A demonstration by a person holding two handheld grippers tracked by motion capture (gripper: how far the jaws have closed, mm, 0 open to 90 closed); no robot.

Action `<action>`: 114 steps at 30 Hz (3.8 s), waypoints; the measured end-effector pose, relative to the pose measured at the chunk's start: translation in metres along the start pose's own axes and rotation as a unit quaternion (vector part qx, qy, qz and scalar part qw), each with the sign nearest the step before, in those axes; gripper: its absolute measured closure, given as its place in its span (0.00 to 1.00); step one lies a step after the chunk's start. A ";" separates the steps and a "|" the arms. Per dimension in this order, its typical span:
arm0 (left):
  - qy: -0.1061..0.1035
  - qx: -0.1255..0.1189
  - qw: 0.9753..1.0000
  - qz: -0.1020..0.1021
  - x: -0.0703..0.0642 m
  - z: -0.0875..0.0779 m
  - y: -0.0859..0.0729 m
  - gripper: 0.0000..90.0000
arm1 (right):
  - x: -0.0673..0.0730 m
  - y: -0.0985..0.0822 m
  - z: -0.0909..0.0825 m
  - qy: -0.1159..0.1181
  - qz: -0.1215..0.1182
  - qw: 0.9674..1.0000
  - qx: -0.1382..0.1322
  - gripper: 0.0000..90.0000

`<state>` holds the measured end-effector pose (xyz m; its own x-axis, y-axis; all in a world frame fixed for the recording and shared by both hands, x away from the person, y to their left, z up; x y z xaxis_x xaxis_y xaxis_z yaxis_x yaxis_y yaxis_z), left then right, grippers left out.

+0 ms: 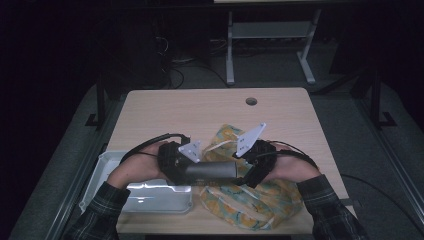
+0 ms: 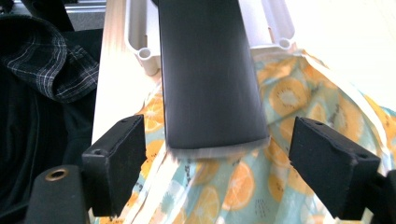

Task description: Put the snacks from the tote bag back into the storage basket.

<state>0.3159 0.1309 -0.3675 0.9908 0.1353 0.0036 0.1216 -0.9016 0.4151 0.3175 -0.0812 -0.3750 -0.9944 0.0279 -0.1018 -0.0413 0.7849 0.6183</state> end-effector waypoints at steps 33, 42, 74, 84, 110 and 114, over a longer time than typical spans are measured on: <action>0.029 0.023 0.999 -0.034 0.032 -0.062 -0.086 0.48 | 0.024 -0.078 -0.012 -0.096 0.126 0.987 -0.021 0.20; 0.033 0.033 0.999 -0.018 0.043 -0.063 -0.106 0.48 | 0.023 -0.080 -0.010 -0.096 0.129 0.987 -0.019 0.20; 0.016 0.052 0.998 -0.010 0.091 -0.014 -0.131 0.48 | 0.024 -0.085 -0.010 -0.097 0.132 0.986 -0.015 0.20; 0.025 0.066 0.997 -0.008 0.097 -0.001 -0.135 0.47 | 0.024 -0.085 -0.007 -0.093 0.129 0.987 -0.009 0.20; 0.031 0.088 0.995 -0.024 0.109 0.014 -0.145 0.45 | 0.023 -0.087 -0.006 -0.094 0.129 0.987 -0.003 0.21; 0.031 0.084 0.995 -0.039 0.109 0.013 -0.147 0.43 | 0.023 -0.087 -0.006 -0.093 0.129 0.987 -0.003 0.20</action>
<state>0.4071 0.2726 -0.4404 0.9730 0.2283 0.0346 0.2119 -0.9423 0.2591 0.2974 -0.1523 -0.4261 -0.9368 0.3403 -0.0810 0.2103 0.7329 0.6470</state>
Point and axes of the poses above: each handheld gripper's, and its own axes: z roughly forward along the jaws, y roughly out of its top, x roughly to its left, the point moved 4 cm from there along z, roughly forward along the jaws, and after that the axes turned 7 degrees about -z, right-handed, at the moved point
